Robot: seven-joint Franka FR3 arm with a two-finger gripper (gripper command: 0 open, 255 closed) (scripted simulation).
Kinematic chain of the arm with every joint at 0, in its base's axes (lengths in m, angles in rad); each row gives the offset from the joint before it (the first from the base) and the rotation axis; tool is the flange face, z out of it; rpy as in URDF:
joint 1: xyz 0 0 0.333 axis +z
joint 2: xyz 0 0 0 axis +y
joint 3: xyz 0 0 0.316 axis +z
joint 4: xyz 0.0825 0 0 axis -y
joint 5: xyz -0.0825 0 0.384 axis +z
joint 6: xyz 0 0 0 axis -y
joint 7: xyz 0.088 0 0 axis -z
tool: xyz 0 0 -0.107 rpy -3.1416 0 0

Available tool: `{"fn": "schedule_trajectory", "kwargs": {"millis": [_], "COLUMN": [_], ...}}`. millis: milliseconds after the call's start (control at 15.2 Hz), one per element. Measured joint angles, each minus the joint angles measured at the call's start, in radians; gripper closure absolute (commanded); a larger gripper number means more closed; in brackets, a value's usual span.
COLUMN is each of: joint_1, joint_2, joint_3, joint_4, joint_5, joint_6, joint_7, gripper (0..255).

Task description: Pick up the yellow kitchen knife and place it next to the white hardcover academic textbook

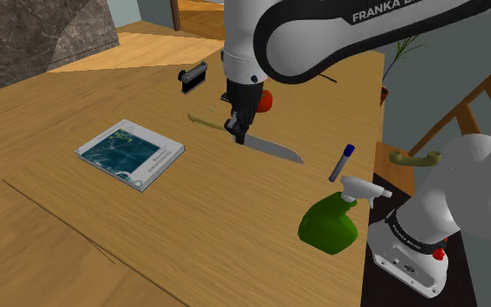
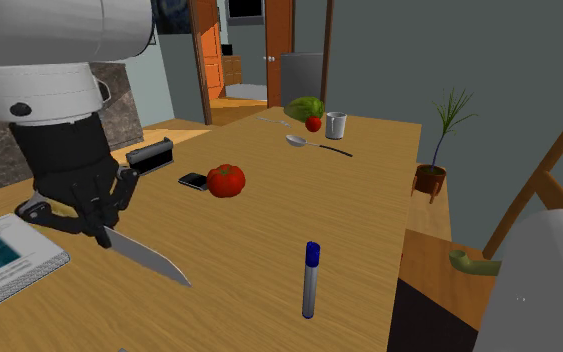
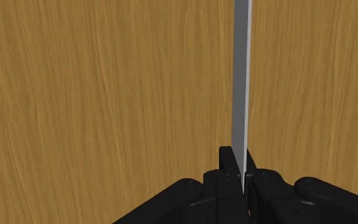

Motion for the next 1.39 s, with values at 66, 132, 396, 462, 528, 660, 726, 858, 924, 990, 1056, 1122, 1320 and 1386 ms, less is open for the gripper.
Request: {"fn": "schedule_trajectory", "kwargs": {"millis": [66, 132, 396, 462, 528, 660, 726, 858, 924, 990, 1056, 1122, 1320, 1386], "joint_1": [0.009, 0.018, 0.053, 0.065, 0.077, 0.107, 0.117, 0.148, 0.165, 0.175, 0.18, 0.182, 0.184, 0.184], "joint_2": [0.034, 0.058, 0.167, 0.193, 0.225, 0.284, 0.316, 0.387, 0.417, 0.447, 0.46, 0.467, 0.481, 0.482], "joint_3": [0.013, 0.026, 0.063, 0.073, 0.082, 0.099, 0.103, 0.112, 0.117, 0.117, 0.117, 0.116, 0.114, 0.114], "joint_4": [0.034, 0.062, 0.194, 0.224, 0.263, 0.333, 0.376, 0.469, 0.51, 0.548, 0.559, 0.555, 0.533, 0.522], "joint_5": [-0.007, -0.013, -0.045, -0.053, -0.064, -0.085, -0.097, -0.123, -0.134, -0.144, -0.148, -0.151, -0.157, -0.158], "joint_6": [0.001, -0.004, -0.029, -0.035, -0.043, -0.057, -0.069, -0.095, -0.108, -0.117, -0.116, -0.106, -0.07, -0.059], "joint_7": [0.026, 0.052, 0.137, 0.163, 0.187, 0.24, 0.256, 0.298, 0.32, 0.33, 0.336, 0.339, 0.345, 0.345], "gripper": [255, 255, 255, 255, 255, 255, 255, 255, 255, 255, 255, 255, 255, 255]}}
